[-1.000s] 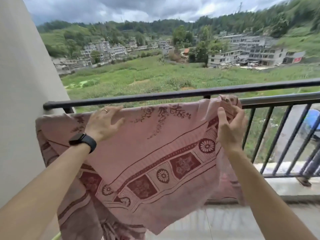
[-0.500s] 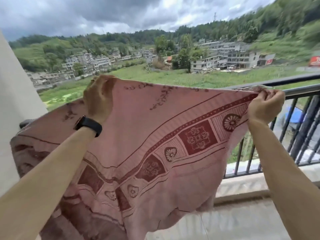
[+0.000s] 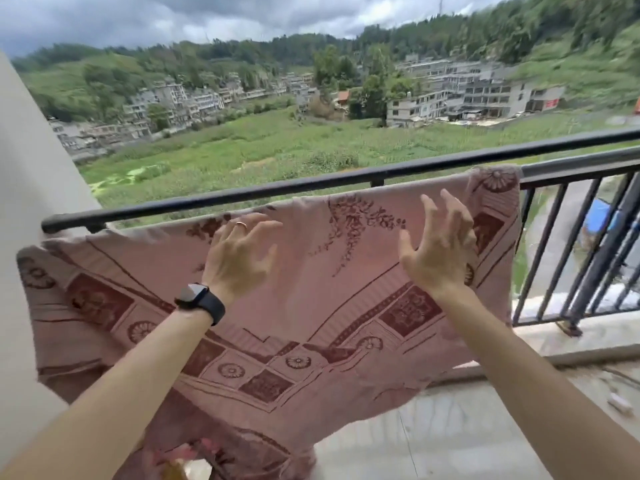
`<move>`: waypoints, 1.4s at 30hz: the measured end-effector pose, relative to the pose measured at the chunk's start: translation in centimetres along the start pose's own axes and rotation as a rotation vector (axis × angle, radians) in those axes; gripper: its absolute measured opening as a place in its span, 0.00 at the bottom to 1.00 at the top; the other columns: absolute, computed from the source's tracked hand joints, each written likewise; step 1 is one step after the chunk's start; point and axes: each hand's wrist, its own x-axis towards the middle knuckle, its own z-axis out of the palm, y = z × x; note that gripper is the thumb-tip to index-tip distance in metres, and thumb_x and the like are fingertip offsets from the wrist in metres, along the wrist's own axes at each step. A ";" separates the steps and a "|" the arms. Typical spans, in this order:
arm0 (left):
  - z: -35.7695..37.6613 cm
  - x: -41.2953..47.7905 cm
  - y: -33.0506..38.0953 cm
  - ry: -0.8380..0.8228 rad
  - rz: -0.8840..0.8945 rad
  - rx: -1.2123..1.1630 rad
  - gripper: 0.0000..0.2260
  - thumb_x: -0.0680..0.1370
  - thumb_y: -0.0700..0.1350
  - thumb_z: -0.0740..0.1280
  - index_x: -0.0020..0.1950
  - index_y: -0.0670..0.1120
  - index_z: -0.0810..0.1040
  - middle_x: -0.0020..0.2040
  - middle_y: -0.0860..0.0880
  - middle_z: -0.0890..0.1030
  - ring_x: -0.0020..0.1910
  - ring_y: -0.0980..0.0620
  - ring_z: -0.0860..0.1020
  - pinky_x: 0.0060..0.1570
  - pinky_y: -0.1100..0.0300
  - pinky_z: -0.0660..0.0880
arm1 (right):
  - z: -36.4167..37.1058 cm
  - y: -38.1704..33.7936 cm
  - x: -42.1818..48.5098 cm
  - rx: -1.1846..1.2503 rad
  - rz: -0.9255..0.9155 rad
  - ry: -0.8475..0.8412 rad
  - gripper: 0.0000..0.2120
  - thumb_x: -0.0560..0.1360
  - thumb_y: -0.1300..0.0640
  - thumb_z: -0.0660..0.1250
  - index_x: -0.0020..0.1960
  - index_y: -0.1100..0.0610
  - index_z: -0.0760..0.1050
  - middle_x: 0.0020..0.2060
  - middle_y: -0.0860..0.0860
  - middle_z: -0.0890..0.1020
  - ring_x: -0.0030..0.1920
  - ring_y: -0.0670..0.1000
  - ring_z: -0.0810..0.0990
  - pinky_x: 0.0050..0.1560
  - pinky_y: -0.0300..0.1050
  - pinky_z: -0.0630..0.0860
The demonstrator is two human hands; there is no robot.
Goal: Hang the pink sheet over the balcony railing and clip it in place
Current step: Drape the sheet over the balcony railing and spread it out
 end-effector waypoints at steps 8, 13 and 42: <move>-6.1 -5.2 -14.1 0.234 -0.635 0.042 0.21 0.78 0.49 0.64 0.70 0.53 0.68 0.73 0.45 0.64 0.72 0.43 0.64 0.70 0.43 0.63 | 6.1 -15.8 -0.3 0.020 -0.479 -0.233 0.32 0.73 0.39 0.64 0.73 0.53 0.66 0.76 0.55 0.61 0.77 0.56 0.56 0.70 0.60 0.55; -9.3 -10.1 -22.6 0.356 -1.117 -0.184 0.24 0.79 0.52 0.61 0.75 0.50 0.63 0.75 0.41 0.62 0.73 0.40 0.61 0.72 0.48 0.59 | 9.6 -27.3 -1.0 0.052 -0.623 -0.333 0.36 0.74 0.35 0.58 0.77 0.51 0.60 0.78 0.53 0.61 0.78 0.54 0.55 0.72 0.62 0.50; -22.2 -3.2 -36.2 0.572 -0.529 -0.643 0.07 0.82 0.49 0.62 0.51 0.48 0.78 0.44 0.53 0.82 0.39 0.62 0.78 0.39 0.63 0.75 | 12.4 -52.7 2.4 0.856 -0.374 0.115 0.09 0.82 0.59 0.60 0.53 0.64 0.76 0.42 0.49 0.76 0.36 0.32 0.69 0.36 0.23 0.64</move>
